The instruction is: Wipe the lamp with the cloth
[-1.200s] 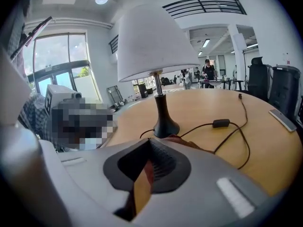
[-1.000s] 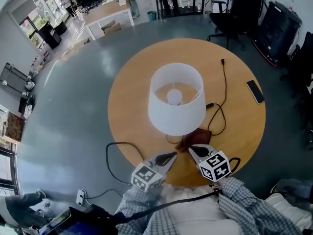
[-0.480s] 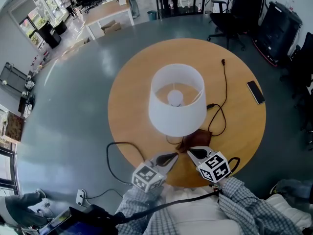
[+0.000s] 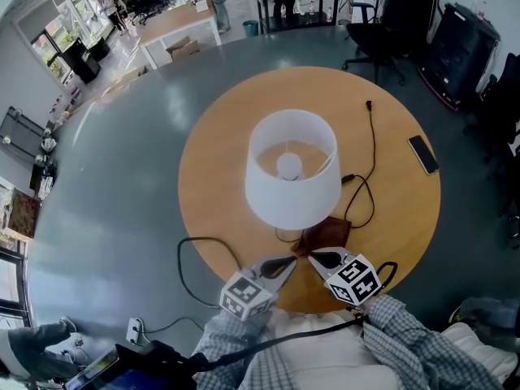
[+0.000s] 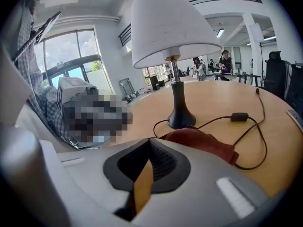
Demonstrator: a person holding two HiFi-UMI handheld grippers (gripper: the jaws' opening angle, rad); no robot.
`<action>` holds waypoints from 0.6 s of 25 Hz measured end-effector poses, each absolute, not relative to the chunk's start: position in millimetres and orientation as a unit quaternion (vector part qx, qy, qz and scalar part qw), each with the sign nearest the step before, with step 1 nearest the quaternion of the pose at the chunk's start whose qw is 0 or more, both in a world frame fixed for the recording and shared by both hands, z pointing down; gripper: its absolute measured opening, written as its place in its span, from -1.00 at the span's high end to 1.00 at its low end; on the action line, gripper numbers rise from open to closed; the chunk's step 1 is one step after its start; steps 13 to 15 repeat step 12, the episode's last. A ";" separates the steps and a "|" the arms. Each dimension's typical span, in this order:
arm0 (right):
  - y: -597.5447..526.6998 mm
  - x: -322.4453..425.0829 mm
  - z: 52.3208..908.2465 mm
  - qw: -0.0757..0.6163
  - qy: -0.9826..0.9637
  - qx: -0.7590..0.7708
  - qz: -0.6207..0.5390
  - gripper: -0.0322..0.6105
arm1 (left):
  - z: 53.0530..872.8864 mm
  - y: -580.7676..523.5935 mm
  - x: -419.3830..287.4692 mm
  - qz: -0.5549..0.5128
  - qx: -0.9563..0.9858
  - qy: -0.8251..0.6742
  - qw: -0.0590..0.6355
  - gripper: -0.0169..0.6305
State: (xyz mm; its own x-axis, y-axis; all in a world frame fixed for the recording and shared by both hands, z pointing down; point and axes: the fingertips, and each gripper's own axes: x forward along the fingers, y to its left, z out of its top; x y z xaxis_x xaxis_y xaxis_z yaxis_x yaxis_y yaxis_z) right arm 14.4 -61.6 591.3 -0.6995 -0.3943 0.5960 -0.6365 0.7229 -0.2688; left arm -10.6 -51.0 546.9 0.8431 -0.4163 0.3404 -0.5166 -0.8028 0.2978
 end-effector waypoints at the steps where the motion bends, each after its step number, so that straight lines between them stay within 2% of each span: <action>1: -61.2 14.0 591.6 0.259 -0.892 0.288 0.235 0.89 | 546.7 -51.3 -10.6 0.130 0.941 -0.248 0.192 0.93; 15: -56.1 10.5 594.0 0.264 -0.896 0.269 0.237 0.89 | 551.9 -49.8 -11.8 0.135 0.938 -0.249 0.197 0.93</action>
